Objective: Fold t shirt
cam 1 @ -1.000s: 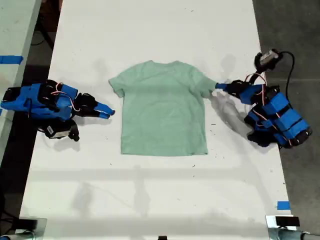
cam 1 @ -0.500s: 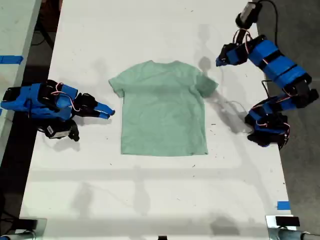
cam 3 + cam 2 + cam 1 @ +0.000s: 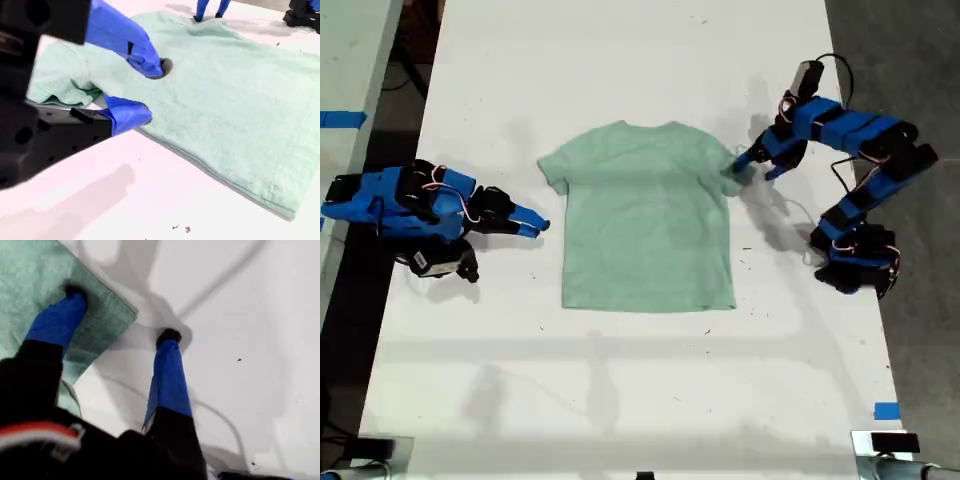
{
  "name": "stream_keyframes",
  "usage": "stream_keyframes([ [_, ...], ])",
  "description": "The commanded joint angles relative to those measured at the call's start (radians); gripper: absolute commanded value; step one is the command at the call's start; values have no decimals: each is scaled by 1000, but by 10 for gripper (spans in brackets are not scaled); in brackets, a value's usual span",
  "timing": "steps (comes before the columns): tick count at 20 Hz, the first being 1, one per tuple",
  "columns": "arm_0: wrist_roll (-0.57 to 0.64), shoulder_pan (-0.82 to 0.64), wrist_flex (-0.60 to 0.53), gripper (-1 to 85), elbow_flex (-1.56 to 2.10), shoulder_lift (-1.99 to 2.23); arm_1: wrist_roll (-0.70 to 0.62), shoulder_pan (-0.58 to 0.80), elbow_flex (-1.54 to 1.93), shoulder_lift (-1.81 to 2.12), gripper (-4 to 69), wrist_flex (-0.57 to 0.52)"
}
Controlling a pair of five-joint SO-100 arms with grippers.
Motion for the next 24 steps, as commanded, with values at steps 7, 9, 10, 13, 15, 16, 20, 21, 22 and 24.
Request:
stream_keyframes([
  [7, -9, 3, 5, 113, 44, 2, -11, -86, 129, 91, 17, -221],
  [9, -9, 3, 5, 113, 44, 2, -23, -91, 106, 91, 17, -210],
  [10, -9, 3, 5, 113, 44, 2, -29, -91, 91, 95, 18, -195],
  [13, -9, 3, 5, 113, 44, 2, -48, -130, 8, 190, 18, -83],
  [15, -9, 3, 5, 113, 44, 2, -58, -189, -97, 275, 18, 12],
  [16, -9, 3, 5, 113, 44, 2, -61, -233, -167, 296, 18, 58],
  [20, -9, 3, 5, 113, 44, 2, 9, -500, -336, 284, 18, 77],
  [21, -9, 3, 5, 113, 44, 2, 32, -551, -337, 264, 18, 37],
  [22, -9, 3, 5, 113, 44, 2, 54, -591, -337, 236, 18, -6],
  [24, -9, 3, 5, 113, 44, 2, 74, -646, -367, 147, 18, -78],
])
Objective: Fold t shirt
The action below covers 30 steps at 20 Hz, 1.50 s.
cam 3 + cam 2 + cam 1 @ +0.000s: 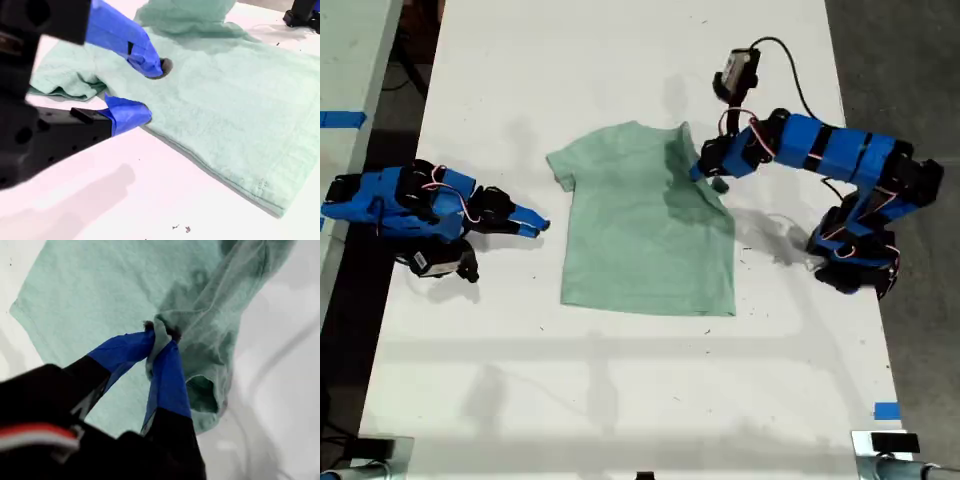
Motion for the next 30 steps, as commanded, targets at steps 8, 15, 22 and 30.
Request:
stream_keyframes([
  [8, -9, 3, 5, 113, 44, 2, 0, -135, -495, -359, 318, 107],
  [15, -9, 3, 5, 113, 44, 2, 83, -14, -66, 360, 234, 308],
  [22, -9, 3, 5, 113, 44, 2, 371, -333, 1189, 1574, 19, 212],
  [30, -9, 3, 5, 114, 44, 2, 143, -276, 1305, 1598, -4, 267],
])
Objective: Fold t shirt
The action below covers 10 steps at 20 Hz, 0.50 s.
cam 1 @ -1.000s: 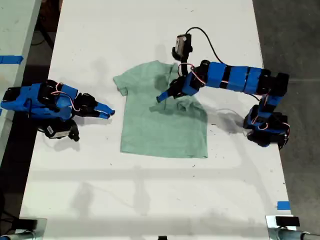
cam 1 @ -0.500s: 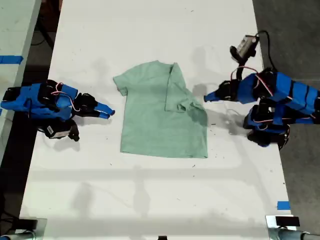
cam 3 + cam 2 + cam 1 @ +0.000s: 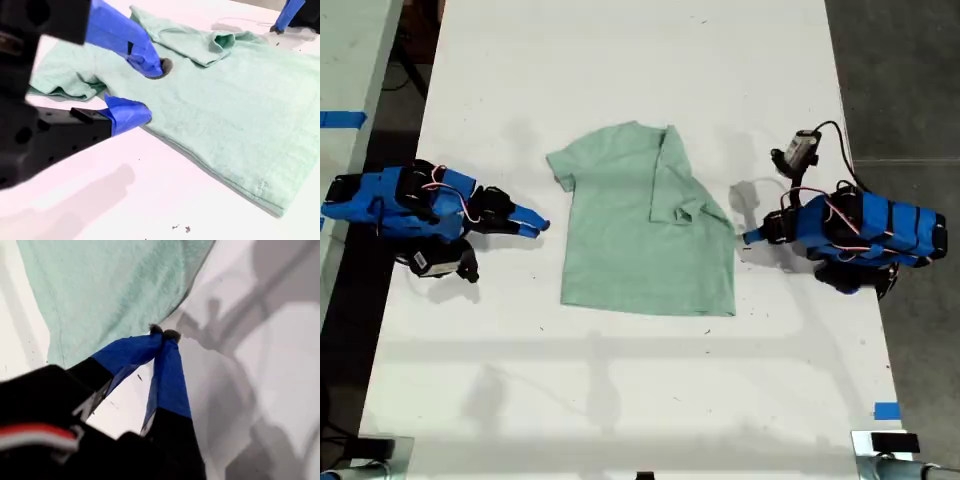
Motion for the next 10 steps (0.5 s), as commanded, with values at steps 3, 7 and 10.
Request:
stream_keyframes([
  [3, -9, 3, 5, 114, 44, 2, 5, -31, 52, 11, -12, -3],
  [7, -9, 3, 5, 114, 44, 2, 9, -23, 54, 11, -13, -5],
  [10, -9, -26, 5, 114, 44, 2, 0, -21, 54, 11, -13, -6],
])
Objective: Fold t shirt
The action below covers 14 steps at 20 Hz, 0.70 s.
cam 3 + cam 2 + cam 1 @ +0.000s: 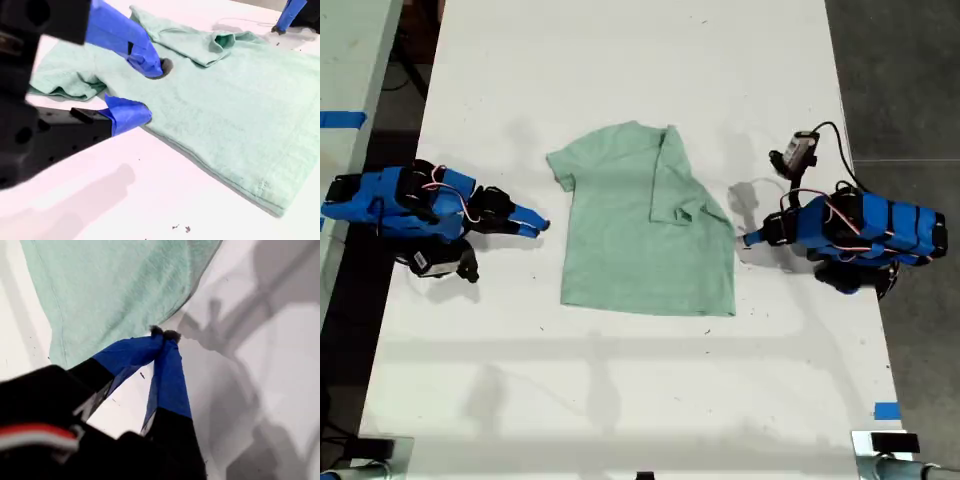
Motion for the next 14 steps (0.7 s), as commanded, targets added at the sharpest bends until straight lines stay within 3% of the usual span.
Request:
stream_keyframes([
  [1, -9, -94, 5, 113, 44, 2, -2, 2, 54, 11, -13, -8],
  [4, -5, -302, 5, 48, 44, 2, 8, -6, 54, 11, -13, -9],
  [6, -2, -281, 5, 167, 44, 2, 6, -5, 54, 11, -13, -9],
  [7, 5, -284, 5, 174, 44, -2, 3, -3, 54, 11, -13, -9],
  [10, 183, -405, 5, 159, 44, 3, -6, -3, 54, 11, -13, -9],
  [14, 183, -396, 5, 159, 44, 3, -11, -3, 54, 11, -15, -9],
])
